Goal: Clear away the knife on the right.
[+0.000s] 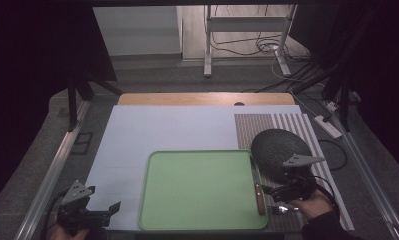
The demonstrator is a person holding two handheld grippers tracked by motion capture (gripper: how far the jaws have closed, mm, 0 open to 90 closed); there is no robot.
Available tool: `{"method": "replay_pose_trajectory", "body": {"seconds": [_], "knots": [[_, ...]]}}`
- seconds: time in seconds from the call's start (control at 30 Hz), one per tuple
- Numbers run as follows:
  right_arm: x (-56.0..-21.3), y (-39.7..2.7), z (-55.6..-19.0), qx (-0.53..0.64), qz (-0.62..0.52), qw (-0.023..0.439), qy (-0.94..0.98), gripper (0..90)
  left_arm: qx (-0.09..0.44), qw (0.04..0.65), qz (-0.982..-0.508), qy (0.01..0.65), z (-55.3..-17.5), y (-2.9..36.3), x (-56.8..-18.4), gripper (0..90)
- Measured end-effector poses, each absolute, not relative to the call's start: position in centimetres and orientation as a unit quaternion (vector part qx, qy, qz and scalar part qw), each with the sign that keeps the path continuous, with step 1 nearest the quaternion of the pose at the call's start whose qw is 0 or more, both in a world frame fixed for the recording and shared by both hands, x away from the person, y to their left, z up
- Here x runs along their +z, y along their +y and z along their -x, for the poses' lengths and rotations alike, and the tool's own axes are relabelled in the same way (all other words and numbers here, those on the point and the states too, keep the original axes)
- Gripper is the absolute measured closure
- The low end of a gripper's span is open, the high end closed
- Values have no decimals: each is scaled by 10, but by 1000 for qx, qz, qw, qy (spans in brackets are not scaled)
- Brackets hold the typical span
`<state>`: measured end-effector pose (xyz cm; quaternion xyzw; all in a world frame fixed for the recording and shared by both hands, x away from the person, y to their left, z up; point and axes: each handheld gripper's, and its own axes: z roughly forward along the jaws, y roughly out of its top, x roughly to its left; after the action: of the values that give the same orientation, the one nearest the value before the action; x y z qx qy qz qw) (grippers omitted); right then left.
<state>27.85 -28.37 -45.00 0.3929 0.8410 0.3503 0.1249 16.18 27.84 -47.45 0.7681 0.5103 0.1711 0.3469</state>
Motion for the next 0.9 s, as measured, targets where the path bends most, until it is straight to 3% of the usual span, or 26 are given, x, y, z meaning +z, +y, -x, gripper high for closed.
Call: {"method": "replay_pose_trajectory", "body": {"seconds": [0.9], "knots": [[-452, -331, -238, 363, -465, 163, 791, 0, 168, 356, -761, 516, -161, 281, -474, 0]]}}
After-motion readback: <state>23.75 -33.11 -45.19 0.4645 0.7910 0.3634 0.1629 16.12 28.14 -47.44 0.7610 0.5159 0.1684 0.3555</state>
